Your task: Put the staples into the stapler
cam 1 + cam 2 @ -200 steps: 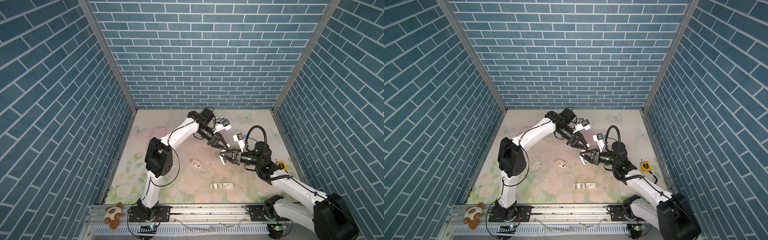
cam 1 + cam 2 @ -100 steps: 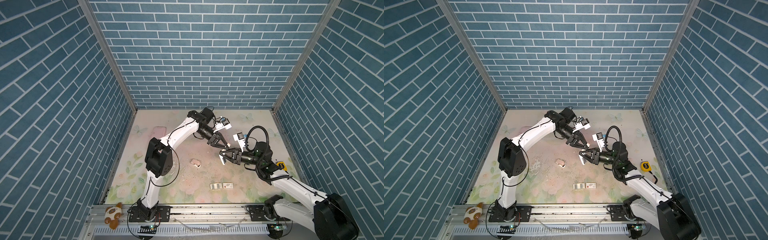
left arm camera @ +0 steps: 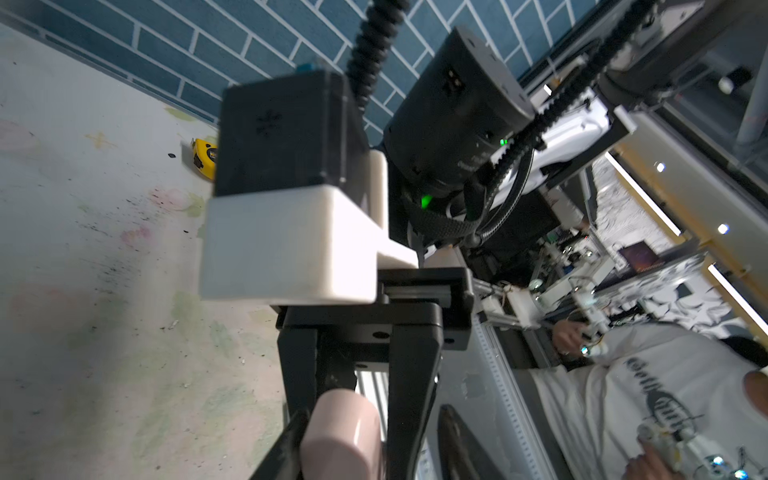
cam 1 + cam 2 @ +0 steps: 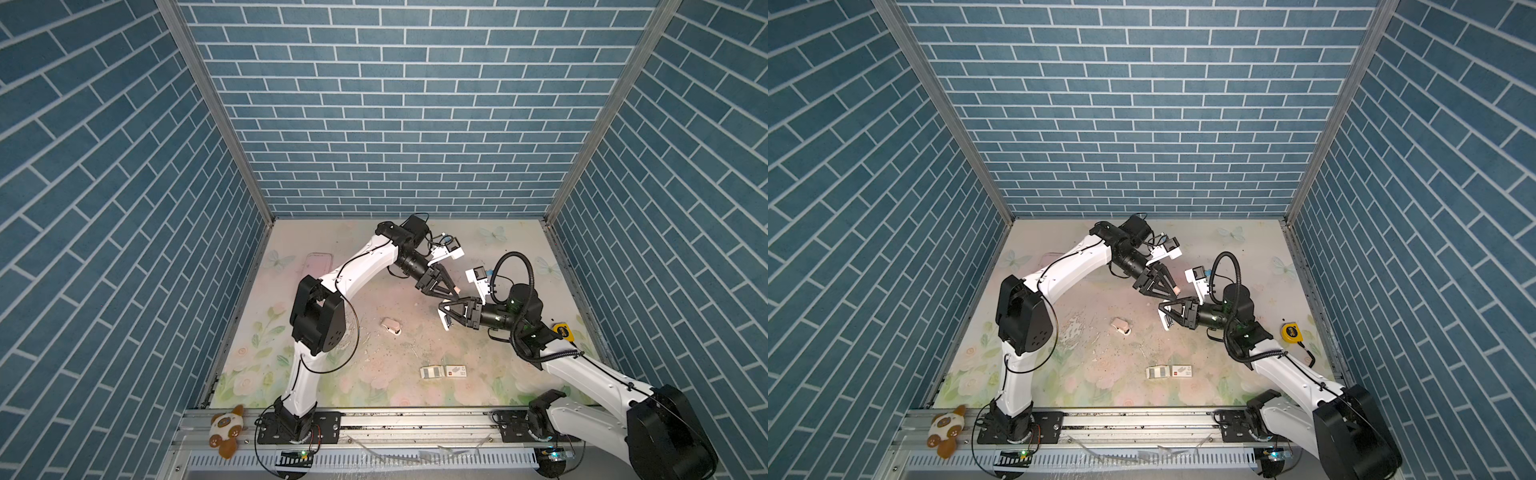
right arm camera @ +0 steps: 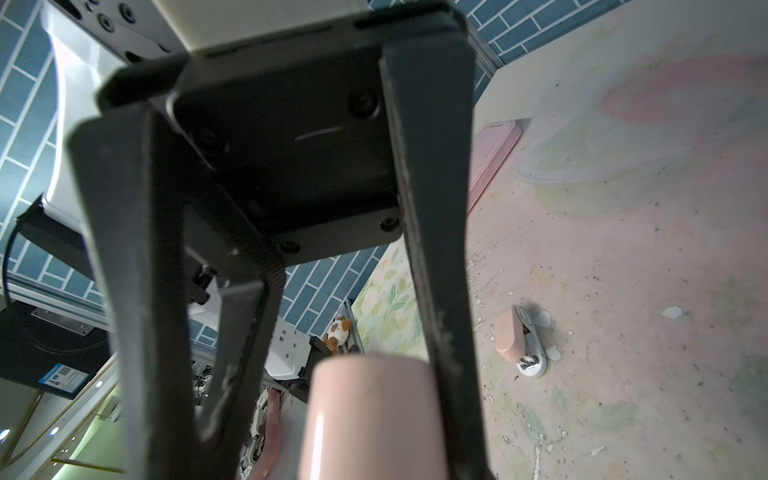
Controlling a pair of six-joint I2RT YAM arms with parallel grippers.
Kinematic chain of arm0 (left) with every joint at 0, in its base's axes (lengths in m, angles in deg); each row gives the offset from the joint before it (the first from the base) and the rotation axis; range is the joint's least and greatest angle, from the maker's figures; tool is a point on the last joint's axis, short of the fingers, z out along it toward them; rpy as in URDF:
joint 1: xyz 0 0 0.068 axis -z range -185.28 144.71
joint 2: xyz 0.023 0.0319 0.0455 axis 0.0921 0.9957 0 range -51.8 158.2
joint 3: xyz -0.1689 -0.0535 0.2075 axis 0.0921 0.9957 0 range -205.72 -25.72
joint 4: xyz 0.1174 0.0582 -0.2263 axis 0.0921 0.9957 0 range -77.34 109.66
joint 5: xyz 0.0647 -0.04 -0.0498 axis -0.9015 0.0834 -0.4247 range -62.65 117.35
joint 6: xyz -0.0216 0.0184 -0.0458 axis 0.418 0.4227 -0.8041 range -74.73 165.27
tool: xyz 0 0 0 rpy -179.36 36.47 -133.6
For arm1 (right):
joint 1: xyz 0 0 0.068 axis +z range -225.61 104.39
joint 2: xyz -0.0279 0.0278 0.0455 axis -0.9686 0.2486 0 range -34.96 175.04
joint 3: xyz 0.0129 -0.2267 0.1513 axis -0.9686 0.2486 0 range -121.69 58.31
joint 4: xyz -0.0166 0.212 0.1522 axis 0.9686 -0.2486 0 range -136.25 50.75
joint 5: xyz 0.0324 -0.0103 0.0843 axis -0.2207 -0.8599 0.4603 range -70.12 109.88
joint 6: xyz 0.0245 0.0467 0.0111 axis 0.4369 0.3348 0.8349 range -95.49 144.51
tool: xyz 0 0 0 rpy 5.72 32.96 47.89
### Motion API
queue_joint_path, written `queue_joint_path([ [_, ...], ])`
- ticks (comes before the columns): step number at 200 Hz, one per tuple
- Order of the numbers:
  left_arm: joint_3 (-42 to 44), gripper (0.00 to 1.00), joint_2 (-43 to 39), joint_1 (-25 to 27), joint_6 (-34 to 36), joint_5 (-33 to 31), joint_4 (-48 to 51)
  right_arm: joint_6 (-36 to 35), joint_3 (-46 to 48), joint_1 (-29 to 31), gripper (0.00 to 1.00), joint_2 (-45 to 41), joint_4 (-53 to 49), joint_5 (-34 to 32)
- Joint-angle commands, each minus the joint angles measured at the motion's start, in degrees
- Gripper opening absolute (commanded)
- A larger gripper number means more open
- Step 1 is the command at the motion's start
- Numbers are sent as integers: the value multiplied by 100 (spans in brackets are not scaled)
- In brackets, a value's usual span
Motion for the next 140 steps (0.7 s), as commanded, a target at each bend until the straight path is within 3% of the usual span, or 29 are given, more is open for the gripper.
queue_joint_path([
  [1, 209, 60, -307, -14, -14, -172, -259, -151, -15, 8, 14, -28, -370, -196],
  [34, 481, 61, -590, -387, -217, -663, -607, -532, -126, 8, 15, -191, -1195, -466],
  [71, 774, 62, -1056, -969, -161, -1892, -736, -1135, -421, 12, 16, -276, -2456, -1165],
  [104, 1108, 62, -1347, -1516, -404, -2224, -989, -1391, -559, 11, 16, -85, -2759, -1505],
  [140, 1691, 64, -1867, -1628, -198, -3111, -1342, -1790, -848, 25, 15, 397, -3307, -2077],
])
